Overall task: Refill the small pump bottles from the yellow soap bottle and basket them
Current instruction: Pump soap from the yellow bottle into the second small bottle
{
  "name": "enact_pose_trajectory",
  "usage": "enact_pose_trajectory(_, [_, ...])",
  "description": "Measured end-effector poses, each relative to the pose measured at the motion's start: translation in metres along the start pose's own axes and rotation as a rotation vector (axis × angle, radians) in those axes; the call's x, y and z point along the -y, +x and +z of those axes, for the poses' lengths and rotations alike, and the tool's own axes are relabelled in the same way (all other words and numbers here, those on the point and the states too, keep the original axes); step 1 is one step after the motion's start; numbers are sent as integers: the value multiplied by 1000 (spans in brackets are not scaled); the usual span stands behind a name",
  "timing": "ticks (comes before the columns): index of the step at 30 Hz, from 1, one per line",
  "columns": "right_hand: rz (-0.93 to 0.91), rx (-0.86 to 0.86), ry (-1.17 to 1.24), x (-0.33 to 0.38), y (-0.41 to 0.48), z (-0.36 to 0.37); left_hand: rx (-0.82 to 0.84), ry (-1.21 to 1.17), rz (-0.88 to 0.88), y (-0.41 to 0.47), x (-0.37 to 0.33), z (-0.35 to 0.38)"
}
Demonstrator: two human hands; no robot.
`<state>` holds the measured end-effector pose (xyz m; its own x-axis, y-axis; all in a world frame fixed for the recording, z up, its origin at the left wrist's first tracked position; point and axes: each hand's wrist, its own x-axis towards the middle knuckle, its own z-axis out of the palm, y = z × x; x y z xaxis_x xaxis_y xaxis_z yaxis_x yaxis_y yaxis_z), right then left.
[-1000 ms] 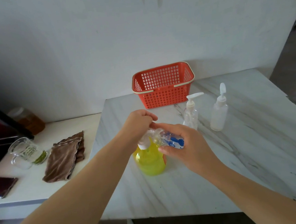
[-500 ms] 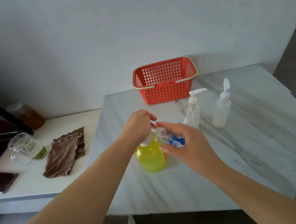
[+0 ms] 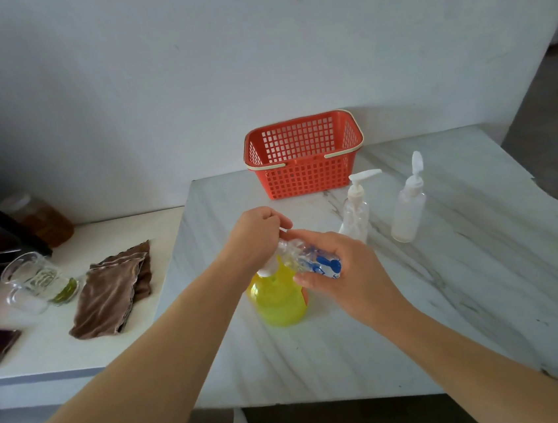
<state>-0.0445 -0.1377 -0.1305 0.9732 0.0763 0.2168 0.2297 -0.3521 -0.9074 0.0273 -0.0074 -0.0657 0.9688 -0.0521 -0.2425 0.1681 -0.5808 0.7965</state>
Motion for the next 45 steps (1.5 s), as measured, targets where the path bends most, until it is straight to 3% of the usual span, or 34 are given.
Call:
enact_pose_trajectory(32, [-8,16,1,10,1,-4,-9,-89,-38,-7,-4,-6])
enact_pose_trajectory(45, [-6,-16,-24,4,0,-1,-26,3,-36,-3,3,1])
